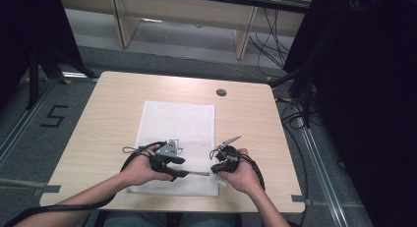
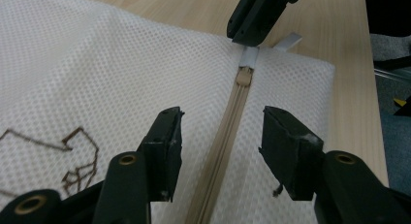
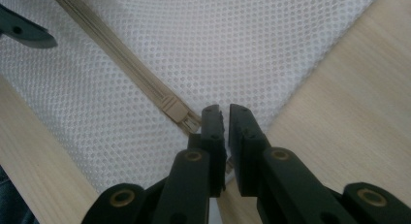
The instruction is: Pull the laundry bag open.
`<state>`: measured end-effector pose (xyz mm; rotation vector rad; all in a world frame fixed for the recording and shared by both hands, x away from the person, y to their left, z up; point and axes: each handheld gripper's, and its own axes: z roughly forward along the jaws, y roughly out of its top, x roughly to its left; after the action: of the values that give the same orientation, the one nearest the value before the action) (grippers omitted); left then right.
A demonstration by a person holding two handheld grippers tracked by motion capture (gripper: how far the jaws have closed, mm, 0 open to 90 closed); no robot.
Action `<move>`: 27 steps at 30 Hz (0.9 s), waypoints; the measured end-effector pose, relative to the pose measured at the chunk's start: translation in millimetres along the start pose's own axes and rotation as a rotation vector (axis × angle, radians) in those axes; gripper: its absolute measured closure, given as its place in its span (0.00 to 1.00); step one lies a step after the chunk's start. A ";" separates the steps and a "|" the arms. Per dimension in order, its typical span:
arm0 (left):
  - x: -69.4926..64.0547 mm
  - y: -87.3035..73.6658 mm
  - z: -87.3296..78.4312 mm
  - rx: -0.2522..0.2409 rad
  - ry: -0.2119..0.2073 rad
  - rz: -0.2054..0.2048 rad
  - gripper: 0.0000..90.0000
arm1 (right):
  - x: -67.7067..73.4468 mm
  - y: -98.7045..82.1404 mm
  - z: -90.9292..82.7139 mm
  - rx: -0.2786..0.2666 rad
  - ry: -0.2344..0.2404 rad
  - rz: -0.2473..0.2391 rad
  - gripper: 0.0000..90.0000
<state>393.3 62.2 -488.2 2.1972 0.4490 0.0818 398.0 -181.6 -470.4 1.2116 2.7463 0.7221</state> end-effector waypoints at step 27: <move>-18.1 26.8 61.5 0.066 -0.056 0.118 0.69 | -3.3 -6.6 2.4 0.026 0.018 0.020 0.96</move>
<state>397.3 -5.3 -503.8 2.2844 0.2942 0.0703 396.3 -186.8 -475.9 1.2452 2.7702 0.7047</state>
